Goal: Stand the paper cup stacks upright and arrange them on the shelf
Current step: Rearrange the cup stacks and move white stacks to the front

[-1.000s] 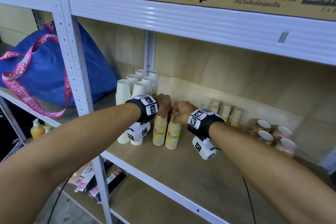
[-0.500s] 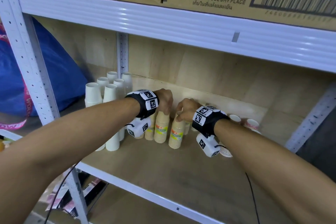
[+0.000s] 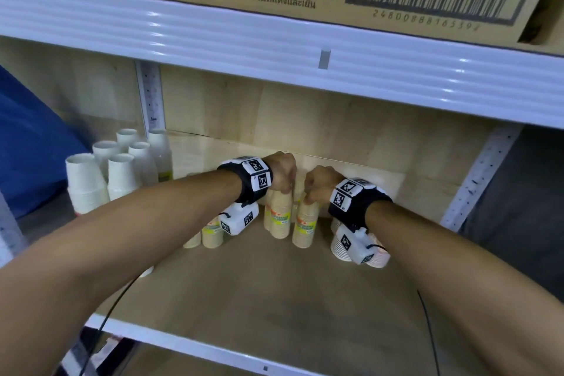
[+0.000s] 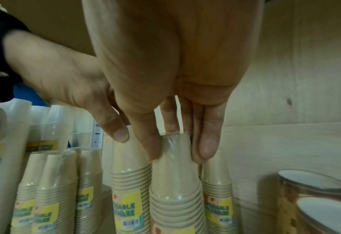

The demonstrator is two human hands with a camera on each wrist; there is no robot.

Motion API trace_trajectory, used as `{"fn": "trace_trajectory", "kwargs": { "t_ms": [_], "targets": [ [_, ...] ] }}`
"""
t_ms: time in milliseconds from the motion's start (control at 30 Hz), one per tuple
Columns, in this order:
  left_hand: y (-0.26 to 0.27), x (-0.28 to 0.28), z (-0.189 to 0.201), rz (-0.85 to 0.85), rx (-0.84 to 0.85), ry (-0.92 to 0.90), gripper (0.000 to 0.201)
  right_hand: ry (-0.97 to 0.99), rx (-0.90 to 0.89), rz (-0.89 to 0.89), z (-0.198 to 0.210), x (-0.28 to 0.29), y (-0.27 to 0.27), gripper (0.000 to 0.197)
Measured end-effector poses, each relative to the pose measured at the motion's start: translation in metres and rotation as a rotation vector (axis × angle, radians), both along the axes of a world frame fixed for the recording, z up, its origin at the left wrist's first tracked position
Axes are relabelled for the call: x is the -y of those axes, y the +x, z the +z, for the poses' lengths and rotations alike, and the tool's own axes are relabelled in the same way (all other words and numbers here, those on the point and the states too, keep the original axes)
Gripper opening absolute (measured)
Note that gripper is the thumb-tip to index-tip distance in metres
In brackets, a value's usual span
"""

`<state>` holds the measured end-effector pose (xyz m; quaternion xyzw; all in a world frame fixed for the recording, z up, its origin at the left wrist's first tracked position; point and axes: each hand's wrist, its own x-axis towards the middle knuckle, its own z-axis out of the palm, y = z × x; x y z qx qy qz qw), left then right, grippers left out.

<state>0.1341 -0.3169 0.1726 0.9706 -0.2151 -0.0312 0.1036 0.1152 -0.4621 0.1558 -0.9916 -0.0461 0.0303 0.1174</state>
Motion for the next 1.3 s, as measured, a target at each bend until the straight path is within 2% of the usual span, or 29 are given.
{"fn": "trace_trajectory", "kwargs": {
  "t_ms": [267, 500, 867, 1200, 1300],
  "targets": [
    [0.024, 0.031, -0.007, -0.056, -0.021, -0.001, 0.037, -0.025, 0.006, -0.043, -0.010, 0.023, 0.019, 0.037],
    [0.041, 0.043, -0.017, -0.065, -0.013, 0.053, 0.027, 0.001, -0.005, -0.038, -0.017, 0.031, 0.034, 0.030],
    [0.057, 0.052, -0.033, -0.079, -0.017, 0.059, 0.030, 0.026, -0.001, 0.014, -0.031, 0.039, 0.053, 0.026],
    [0.060, 0.047, -0.023, -0.102, 0.040, 0.033, 0.028, 0.069, 0.038, 0.014, -0.025, 0.042, 0.053, 0.033],
    [0.060, 0.038, -0.012, -0.064, 0.053, 0.008, 0.034, 0.054, 0.067, 0.006, -0.014, 0.040, 0.052, 0.037]
  ]
}}
